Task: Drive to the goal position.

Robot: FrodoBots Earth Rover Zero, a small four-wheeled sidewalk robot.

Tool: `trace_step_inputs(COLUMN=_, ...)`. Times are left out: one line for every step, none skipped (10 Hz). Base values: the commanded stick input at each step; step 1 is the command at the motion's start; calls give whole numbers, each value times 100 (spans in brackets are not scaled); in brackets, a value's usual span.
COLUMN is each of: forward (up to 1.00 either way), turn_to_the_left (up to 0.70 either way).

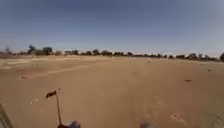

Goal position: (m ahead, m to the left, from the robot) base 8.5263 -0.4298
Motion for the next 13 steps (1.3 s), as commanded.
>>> trace_step_inputs(forward=70, turn_to_the_left=0)
trace_step_inputs(forward=70, turn_to_the_left=0)
trace_step_inputs(forward=70, turn_to_the_left=0)
trace_step_inputs(forward=70, turn_to_the_left=0)
trace_step_inputs(forward=70, turn_to_the_left=0)
trace_step_inputs(forward=70, turn_to_the_left=0)
trace_step_inputs(forward=70, turn_to_the_left=0)
trace_step_inputs(forward=70, turn_to_the_left=0)
trace_step_inputs(forward=70, turn_to_the_left=0)
trace_step_inputs(forward=70, turn_to_the_left=0)
trace_step_inputs(forward=70, turn_to_the_left=0)
trace_step_inputs(forward=70, turn_to_the_left=0)
trace_step_inputs(forward=70, turn_to_the_left=0)
